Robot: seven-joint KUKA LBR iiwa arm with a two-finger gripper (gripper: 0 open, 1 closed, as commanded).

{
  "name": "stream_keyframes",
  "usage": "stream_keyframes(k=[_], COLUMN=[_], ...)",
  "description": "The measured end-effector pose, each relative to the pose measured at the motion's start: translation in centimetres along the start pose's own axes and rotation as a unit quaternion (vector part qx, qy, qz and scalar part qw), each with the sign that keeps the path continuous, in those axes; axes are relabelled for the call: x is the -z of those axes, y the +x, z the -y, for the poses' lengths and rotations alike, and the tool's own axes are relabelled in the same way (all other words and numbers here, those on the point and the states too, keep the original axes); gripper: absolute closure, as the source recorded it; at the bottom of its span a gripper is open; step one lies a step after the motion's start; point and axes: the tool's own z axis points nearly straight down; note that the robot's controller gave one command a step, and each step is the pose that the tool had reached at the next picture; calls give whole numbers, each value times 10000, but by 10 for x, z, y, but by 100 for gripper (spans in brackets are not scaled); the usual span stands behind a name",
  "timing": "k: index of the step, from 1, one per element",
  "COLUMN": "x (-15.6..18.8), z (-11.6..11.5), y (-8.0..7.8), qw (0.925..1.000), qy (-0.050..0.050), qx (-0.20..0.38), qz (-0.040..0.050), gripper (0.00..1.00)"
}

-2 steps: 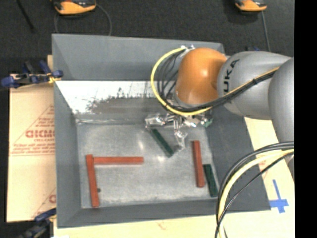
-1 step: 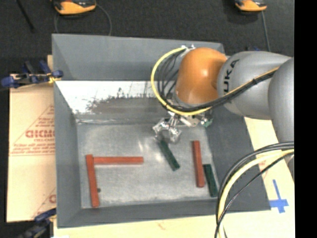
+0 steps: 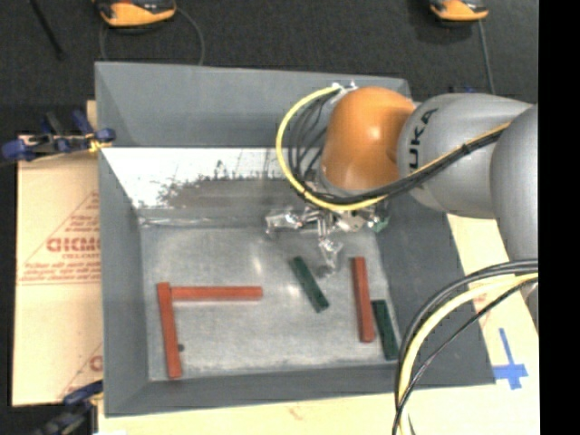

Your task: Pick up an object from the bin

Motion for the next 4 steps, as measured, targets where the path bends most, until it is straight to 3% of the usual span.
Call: stream_keyframes(k=[1, 2, 3, 4], x=[1, 1, 1, -1], z=[-6, -7, -7, -63], y=[53, 52, 52, 122], qw=[9718, 9721, 9722, 9589], qy=[-7, -8, -11, -42], qx=[2359, 2346, 2340, 2836], qz=[-23, -12, -10, -27], gripper=[0, 100, 0, 0])
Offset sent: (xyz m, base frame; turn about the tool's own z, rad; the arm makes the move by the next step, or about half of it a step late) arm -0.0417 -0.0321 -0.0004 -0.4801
